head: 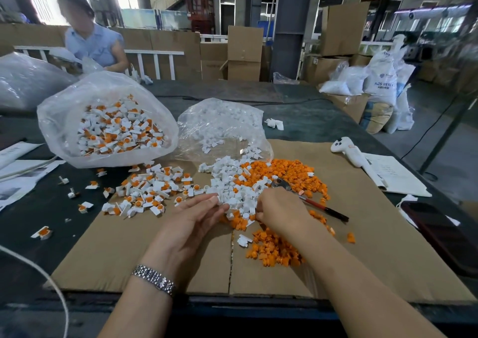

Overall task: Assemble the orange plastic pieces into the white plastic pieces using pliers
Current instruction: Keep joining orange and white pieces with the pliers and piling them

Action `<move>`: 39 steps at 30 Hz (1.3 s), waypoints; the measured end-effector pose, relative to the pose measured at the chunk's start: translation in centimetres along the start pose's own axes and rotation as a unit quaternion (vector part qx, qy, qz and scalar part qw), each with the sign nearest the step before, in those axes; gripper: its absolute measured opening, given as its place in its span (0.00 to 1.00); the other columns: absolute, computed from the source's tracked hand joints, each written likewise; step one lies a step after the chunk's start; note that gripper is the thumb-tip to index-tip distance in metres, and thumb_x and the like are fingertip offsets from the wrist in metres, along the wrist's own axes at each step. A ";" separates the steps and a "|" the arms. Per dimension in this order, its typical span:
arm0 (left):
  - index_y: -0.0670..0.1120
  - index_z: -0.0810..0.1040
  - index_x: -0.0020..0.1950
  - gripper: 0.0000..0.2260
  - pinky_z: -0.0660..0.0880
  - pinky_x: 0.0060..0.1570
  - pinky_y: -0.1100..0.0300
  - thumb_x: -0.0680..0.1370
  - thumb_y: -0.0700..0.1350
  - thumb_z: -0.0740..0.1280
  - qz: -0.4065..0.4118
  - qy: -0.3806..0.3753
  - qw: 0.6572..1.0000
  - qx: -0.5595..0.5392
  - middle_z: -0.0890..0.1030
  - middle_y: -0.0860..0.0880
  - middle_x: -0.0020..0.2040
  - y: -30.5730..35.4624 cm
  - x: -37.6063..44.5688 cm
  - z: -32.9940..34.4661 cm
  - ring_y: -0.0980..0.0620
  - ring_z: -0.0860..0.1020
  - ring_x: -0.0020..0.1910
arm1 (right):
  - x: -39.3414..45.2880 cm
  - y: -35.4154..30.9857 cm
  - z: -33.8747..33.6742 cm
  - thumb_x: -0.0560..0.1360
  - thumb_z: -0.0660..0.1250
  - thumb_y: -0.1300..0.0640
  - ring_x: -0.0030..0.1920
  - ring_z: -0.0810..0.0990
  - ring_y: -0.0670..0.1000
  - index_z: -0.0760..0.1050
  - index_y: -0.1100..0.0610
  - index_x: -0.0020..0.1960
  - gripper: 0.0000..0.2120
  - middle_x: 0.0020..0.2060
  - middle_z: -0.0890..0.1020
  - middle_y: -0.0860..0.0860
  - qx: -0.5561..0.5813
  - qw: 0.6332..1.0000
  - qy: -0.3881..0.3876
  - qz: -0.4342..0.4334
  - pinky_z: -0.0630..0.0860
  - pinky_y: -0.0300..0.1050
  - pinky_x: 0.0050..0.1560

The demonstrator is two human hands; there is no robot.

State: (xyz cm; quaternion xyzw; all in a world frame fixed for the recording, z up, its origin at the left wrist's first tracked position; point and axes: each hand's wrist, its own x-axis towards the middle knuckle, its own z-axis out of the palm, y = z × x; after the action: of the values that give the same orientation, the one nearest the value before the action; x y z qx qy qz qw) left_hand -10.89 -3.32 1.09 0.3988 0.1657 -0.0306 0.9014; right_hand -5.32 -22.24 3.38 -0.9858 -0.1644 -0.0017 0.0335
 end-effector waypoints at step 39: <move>0.36 0.84 0.51 0.13 0.83 0.47 0.57 0.68 0.26 0.72 0.042 -0.117 0.992 0.018 0.85 0.35 0.51 -0.9 -0.7 0.1 0.37 0.86 0.53 | -3.1 -1.7 -3.7 0.79 0.70 0.59 0.44 0.79 0.41 0.83 0.52 0.51 0.05 0.43 0.81 0.42 0.314 0.930 0.113 -0.151 0.77 0.37 0.49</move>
State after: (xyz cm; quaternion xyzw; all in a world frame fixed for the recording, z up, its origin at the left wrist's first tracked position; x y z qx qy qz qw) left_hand -11.70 -4.03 0.72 0.4155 0.0419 -0.0417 0.9077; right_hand -8.80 -21.90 7.11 -0.8818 -0.2983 -0.0658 0.3594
